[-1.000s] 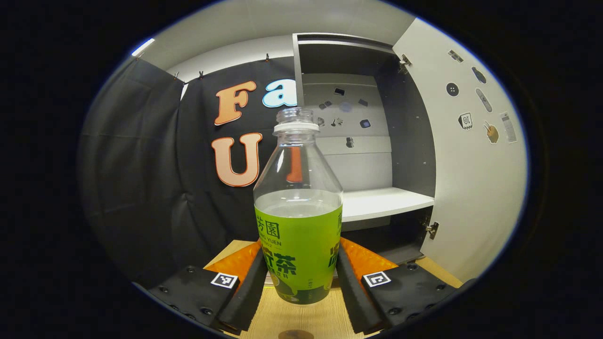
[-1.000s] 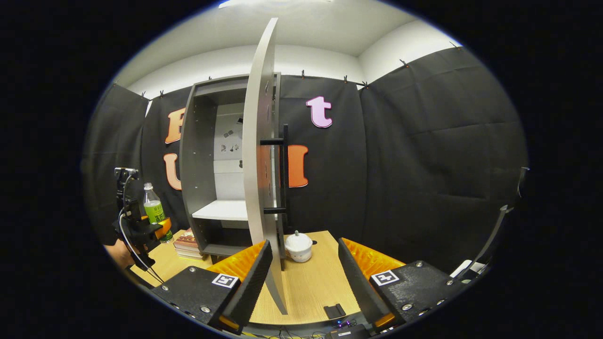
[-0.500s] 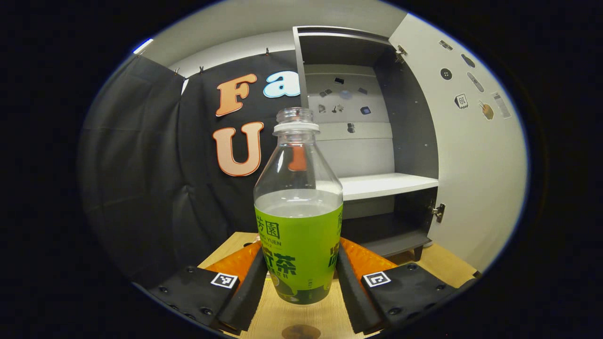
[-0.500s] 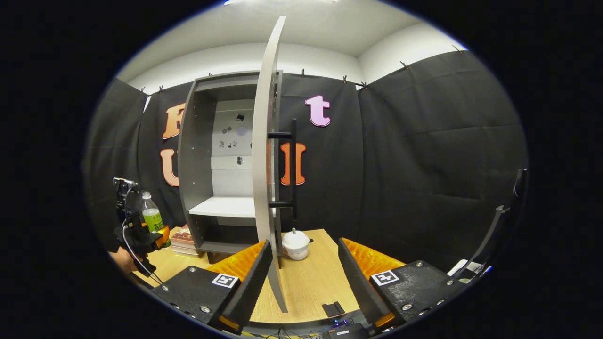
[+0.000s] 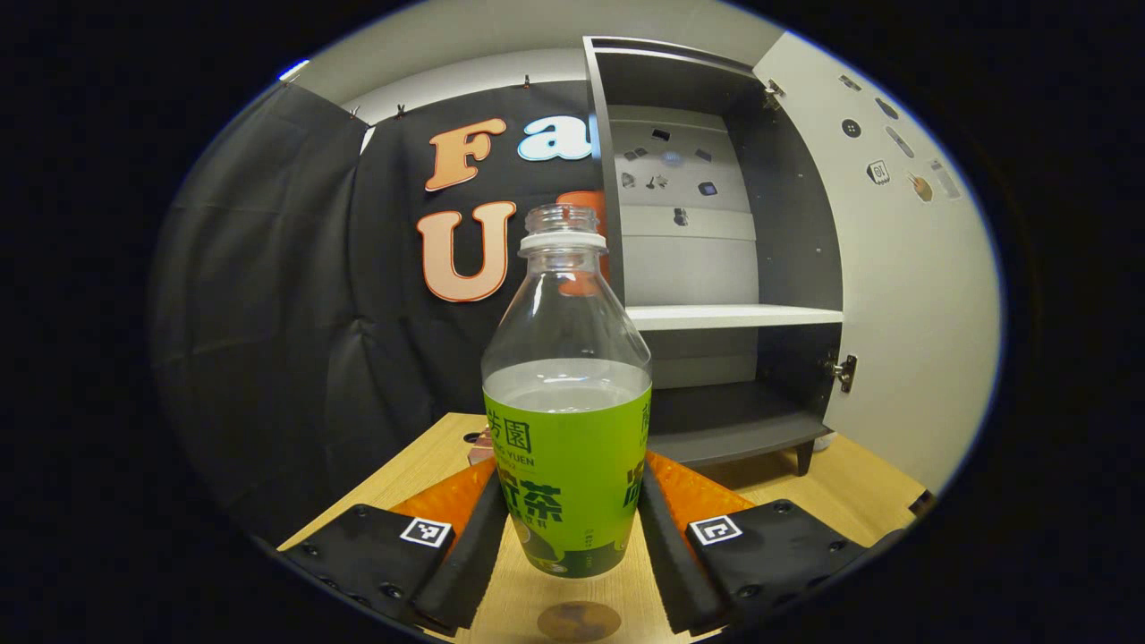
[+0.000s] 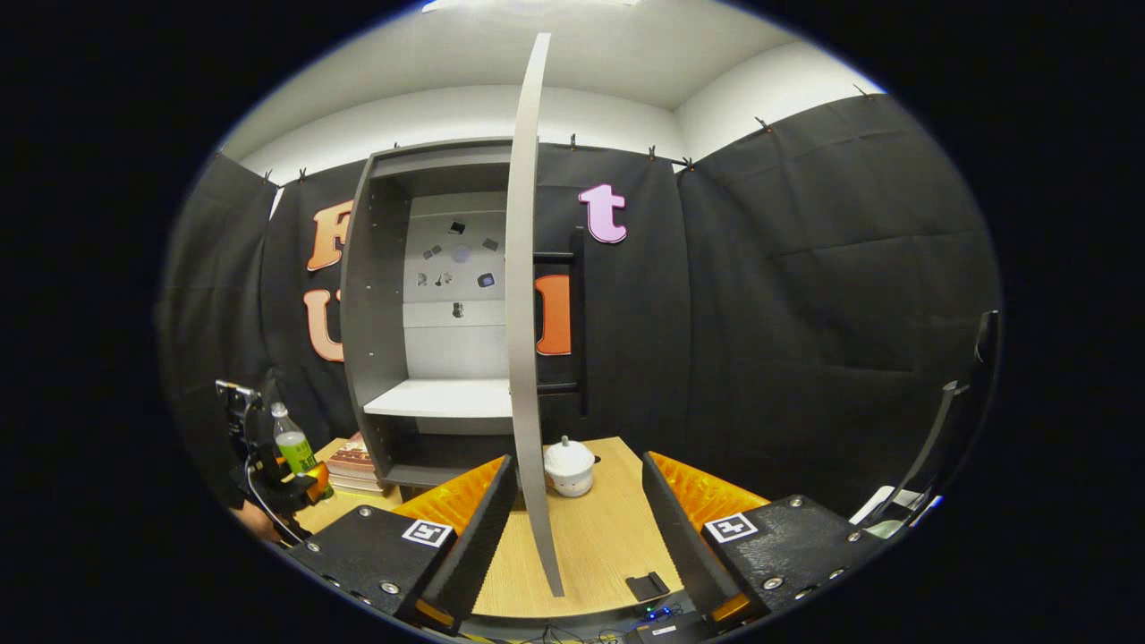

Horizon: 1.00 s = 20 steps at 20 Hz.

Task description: Open the cabinet door with the right hand, grasp the bottle in the cabinet with the left hand and place it on the coaster, then close the cabinet door with the right hand.

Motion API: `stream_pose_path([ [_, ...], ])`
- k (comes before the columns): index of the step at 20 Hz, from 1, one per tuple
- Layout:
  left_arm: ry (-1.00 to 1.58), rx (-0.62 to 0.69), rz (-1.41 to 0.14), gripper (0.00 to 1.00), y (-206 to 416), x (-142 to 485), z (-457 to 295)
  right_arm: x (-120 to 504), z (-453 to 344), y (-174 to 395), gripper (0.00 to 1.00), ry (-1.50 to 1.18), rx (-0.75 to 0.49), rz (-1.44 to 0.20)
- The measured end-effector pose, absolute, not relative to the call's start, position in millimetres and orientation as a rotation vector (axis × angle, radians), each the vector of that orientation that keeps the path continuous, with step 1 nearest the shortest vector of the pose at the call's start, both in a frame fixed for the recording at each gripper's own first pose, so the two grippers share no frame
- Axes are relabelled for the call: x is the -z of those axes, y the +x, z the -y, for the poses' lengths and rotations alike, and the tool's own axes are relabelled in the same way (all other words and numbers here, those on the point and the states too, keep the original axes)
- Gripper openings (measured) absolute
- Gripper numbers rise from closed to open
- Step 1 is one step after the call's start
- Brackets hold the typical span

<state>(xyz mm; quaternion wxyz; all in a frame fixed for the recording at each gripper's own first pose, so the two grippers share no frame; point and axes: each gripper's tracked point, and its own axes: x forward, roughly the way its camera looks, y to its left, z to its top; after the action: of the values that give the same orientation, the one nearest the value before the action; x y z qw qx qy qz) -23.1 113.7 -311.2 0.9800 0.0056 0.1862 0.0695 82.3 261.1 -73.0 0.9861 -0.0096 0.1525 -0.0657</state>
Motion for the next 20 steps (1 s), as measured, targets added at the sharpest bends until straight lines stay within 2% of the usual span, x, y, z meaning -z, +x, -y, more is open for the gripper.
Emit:
stream_pose_path([
  [3, 0.025, -0.145, -0.392, 0.82, -36.4, 338.4, -113.5, 73.7, -258.9, 78.0, 0.92, 0.01, 0.162, -0.319],
  [4, 0.025, -0.149, -0.401, 0.82, -40.2, 348.0, -113.3, 75.6, -256.6, 72.9, 0.87, 0.025, 0.173, -0.319],
  [9, 0.054, -0.147, -0.413, 0.82, -56.3, 386.8, -113.5, 81.5, -237.5, 69.9, 0.87, 0.042, 0.256, -0.353],
  [10, 0.061, -0.144, -0.414, 0.8, -57.4, 391.8, -112.3, 80.7, -235.3, 68.3, 0.87, 0.035, 0.265, -0.36],
  [14, 0.058, -0.122, -0.418, 0.84, -63.0, 406.4, -101.3, 75.2, -236.3, 70.0, 0.87, 0.008, 0.274, -0.359],
  [20, 0.074, -0.106, -0.429, 0.82, -76.7, 424.7, -91.9, 70.9, -235.9, 70.5, 0.87, -0.031, 0.288, -0.378],
])
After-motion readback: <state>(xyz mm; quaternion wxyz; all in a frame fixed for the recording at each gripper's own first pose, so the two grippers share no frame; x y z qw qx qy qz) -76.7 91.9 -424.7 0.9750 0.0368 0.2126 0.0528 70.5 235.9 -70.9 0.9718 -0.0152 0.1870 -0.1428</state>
